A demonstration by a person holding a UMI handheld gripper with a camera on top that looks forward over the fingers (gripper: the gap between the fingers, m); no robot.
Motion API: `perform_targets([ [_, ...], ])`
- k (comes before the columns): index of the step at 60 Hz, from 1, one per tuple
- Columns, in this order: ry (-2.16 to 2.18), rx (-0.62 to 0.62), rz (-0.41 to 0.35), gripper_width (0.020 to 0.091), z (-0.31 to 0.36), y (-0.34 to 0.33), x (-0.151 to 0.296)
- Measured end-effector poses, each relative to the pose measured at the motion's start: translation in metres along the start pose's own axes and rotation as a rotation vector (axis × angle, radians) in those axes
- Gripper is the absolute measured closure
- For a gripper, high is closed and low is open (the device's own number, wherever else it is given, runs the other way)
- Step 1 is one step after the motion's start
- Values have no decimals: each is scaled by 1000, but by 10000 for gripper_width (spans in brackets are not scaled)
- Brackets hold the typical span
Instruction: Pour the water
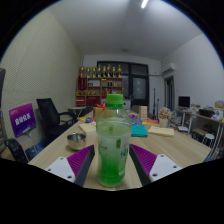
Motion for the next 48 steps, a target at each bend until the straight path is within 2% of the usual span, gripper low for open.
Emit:
perform_targets([
  [2, 8, -5, 0, 320, 0, 6, 1],
  [6, 12, -19, 5, 558, 0, 16, 1],
  [18, -7, -13, -48, 600, 0, 18, 3],
  [22, -8, -1, -46, 673, 0, 19, 2],
  [25, -21, 7, -44, 697, -1, 20, 3],
  [26, -33, 9, -45, 760, -1, 21, 4],
  [35, -302, -30, -78, 761, -18, 35, 36],
  [42, -704, -132, -105, 760, -25, 68, 78],
  [48, -1129, -228, -144, 760, -13, 96, 96],
])
Point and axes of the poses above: the point between the fingertips, and its own axes, seen from behind it with the camera up: z to the left, x up, y forward, the way the camera looks, the point moved 7 cm from there along -y, backward, against the way the camera looks, and after that the axes turned 10 degrees about z, right-handed, at the moved point
